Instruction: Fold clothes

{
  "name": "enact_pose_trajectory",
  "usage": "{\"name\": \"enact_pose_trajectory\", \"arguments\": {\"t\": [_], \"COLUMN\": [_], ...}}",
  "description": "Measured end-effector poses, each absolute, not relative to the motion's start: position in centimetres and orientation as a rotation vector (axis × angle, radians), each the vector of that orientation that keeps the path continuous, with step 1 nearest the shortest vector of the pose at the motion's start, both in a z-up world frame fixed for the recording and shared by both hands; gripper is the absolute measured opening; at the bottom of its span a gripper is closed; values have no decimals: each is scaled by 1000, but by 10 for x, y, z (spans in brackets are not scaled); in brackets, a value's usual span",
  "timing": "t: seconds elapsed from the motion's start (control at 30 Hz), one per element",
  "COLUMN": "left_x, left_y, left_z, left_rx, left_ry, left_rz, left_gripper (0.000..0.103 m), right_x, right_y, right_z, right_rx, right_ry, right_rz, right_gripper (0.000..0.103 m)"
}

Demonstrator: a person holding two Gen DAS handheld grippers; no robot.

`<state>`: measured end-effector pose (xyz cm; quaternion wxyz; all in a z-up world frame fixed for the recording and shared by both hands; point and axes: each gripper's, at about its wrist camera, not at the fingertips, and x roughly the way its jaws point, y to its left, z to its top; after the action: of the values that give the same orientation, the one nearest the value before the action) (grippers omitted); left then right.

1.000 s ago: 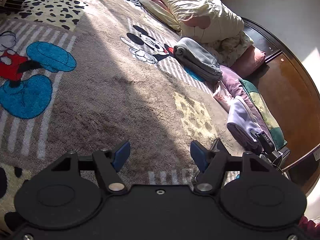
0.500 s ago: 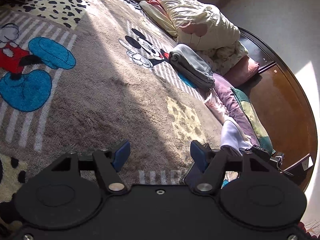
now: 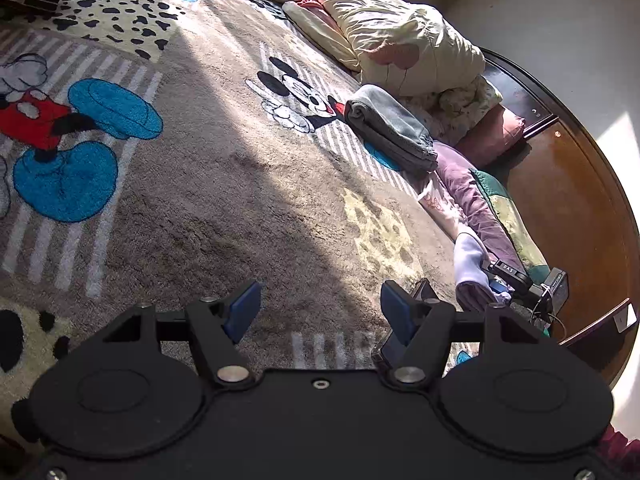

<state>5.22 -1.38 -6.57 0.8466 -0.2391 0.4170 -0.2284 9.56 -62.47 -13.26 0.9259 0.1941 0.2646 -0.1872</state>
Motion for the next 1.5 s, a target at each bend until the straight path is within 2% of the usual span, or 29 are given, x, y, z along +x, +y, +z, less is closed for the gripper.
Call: {"name": "enact_pose_trajectory", "arguments": {"t": [0.2,0.33,0.6,0.7,0.83,1.03,1.1,1.17,1.5], "left_x": [55,53,48,47,46,49,52,54,64], "left_y": [-15,-17,-11,-11,-12,-19,-22,-24,-22], "left_z": [-61,-62,-54,-55,-57,-61,-65,-68,-90], "left_rx": [-510,-504,-529,-526,-523,-520,-526,-529,-586], "left_ry": [867,874,848,854,862,878,884,893,928], "left_rz": [-482,-510,-539,-538,-536,-539,-546,-554,-555], "left_gripper": [66,66,66,66,66,66,66,66,66], "right_x": [144,118,32,14,22,41,44,43,74], "right_y": [-633,-631,-618,-637,-666,-695,-693,-689,-618], "right_z": [-146,-136,-114,-127,-162,-180,-180,-174,-49], "right_rx": [254,327,460,559,692,755,734,719,622], "right_ry": [603,565,436,426,488,421,432,449,384], "right_rz": [-366,-345,-459,-521,-455,-387,-381,-345,-36], "right_gripper": [73,70,73,80,80,82,75,29,27]}}
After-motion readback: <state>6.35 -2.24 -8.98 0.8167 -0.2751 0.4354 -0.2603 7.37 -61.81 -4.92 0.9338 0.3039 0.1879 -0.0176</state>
